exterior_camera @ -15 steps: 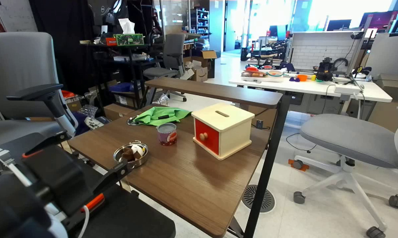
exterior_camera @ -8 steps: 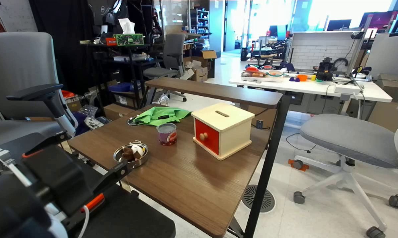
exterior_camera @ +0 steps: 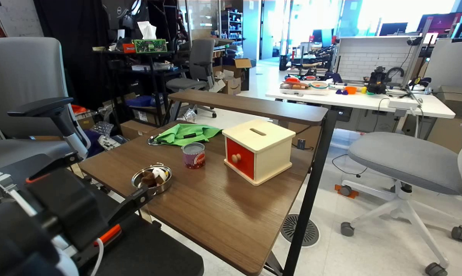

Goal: Fold the green cloth

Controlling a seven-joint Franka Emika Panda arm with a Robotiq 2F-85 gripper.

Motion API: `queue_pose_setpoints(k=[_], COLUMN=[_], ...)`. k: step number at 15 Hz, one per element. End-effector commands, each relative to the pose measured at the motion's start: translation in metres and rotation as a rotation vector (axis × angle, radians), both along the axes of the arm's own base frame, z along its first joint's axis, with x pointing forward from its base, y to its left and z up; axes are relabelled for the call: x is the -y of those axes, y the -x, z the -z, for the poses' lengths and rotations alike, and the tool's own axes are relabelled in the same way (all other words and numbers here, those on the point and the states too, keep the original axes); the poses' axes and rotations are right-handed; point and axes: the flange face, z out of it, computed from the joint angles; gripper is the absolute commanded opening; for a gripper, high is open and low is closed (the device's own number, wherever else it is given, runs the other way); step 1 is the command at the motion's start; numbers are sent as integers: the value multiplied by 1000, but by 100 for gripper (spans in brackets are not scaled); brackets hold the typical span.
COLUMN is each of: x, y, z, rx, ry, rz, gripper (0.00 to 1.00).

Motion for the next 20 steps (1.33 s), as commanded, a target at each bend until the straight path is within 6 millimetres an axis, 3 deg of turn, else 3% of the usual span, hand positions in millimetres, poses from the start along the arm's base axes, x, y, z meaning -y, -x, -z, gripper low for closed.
queue_pose_setpoints(k=[1,5,8,9,10,12,20], x=[-12,-17,-20,-21,-16,-18,-19], y=[-37,-54,-61,-65,-52,-58,-62], z=[62,144,183,189,183,195,193], rx=[-77,-211,-271,-263,-279,-291,-283], ry=[-44,-5,7,9,-4,-5,-7], rz=[-110,-155,-157,-112,-128,-114,-110], gripper=[100,100,100,100,100,100,100])
